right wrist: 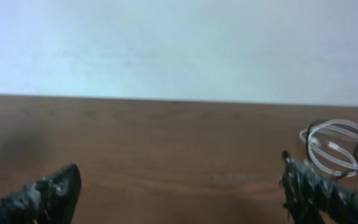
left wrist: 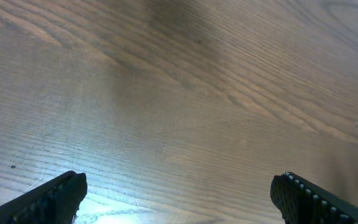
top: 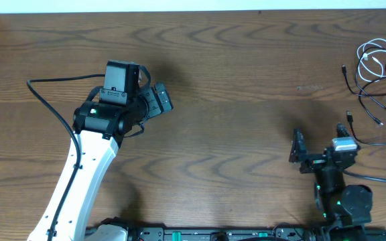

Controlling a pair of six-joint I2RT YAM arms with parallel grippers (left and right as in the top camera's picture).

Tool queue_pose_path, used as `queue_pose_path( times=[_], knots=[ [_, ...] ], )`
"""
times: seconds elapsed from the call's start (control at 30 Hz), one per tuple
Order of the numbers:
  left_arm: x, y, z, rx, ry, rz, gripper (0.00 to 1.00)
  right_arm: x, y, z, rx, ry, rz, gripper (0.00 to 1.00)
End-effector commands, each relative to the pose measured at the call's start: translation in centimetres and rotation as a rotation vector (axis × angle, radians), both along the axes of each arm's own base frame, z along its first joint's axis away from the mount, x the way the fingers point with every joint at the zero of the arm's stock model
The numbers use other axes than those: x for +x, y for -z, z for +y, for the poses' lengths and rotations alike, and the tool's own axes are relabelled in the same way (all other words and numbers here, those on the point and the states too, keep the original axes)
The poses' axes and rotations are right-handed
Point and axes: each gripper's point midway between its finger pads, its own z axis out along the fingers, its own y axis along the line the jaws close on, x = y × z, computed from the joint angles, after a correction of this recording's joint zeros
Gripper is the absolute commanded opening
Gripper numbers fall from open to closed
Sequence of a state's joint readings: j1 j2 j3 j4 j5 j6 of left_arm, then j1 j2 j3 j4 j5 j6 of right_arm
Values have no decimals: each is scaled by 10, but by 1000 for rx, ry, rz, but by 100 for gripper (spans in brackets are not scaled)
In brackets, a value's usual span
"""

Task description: Untangle cables

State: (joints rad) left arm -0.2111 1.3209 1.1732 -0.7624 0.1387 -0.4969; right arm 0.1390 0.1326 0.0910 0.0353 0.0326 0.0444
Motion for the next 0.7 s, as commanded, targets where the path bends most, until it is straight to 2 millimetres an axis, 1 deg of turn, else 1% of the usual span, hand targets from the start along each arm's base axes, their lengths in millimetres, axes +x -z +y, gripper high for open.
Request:
queue_pose_path(
  times=[0.0,0.1,0.23,0.43,0.67],
  knots=[
    [1,1,4,18,-7,1,99,1,15,5,9,-24,-5,99],
    [1,1,4,18,-7,2,99,1,19,7,-15,-26,-11,99],
    [1,1,4,18,-7,1,99,0,20,-1,-23,16,-11,99],
    [1,1,4,18,-7,1,99,-5,38,-3,-35,27,58,99],
    [1,1,4,18,-7,1,99,-5,39,-1,-35,13,60,99]
  ],
)
